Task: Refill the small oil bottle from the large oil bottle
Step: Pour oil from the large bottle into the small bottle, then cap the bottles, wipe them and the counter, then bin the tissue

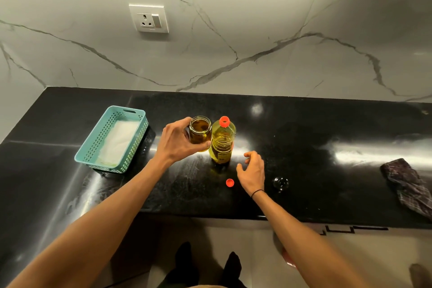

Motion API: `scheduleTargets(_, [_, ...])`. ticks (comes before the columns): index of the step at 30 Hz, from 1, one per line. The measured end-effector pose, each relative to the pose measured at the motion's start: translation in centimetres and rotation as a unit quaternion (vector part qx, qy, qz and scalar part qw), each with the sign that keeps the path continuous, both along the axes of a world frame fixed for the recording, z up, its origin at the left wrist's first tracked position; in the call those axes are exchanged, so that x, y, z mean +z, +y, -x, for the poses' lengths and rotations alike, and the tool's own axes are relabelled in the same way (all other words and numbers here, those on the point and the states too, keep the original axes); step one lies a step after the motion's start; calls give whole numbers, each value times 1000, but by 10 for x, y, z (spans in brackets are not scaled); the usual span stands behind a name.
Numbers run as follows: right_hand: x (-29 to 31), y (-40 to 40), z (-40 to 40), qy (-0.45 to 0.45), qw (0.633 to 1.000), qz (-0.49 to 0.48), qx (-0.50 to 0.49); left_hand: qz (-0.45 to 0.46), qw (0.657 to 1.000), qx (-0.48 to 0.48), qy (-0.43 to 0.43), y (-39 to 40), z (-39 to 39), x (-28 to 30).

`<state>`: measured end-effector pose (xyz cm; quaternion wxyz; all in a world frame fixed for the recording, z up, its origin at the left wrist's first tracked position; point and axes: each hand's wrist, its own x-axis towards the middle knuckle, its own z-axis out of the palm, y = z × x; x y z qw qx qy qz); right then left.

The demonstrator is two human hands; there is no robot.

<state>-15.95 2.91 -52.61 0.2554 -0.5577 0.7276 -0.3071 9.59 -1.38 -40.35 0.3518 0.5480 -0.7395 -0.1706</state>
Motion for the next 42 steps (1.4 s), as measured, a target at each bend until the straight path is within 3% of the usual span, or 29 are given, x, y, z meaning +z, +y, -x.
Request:
scheduleTargets(5, [13,8,45,219,975,-36,-10,2,1000,-10,-15,10,10,-5])
scheduleTargets(9, [25,18,86,313,943,-108,25,0,999,-29,-21,14,20,-10])
scheduleTargets(13, [23,31,110,293,919,-252,84,-5,998,-65,-8,19,39,-14])
scheduleTargets(15, [18,36,116,292,911,-271,105,-8,996,-86,-4,22,51,-15])
scheduleTargets(30, [4,12,121,334,887,-271,171,4,989,-145,-10,21,112,-20])
scheduleTargets(37, [3,8,124,315,897,-256,175,-2,989,-146,-12,18,114,-22])
scheduleTargets(42, [53,-4,123,264,923,-223,171,-6,990,-143,-13,14,117,-22])
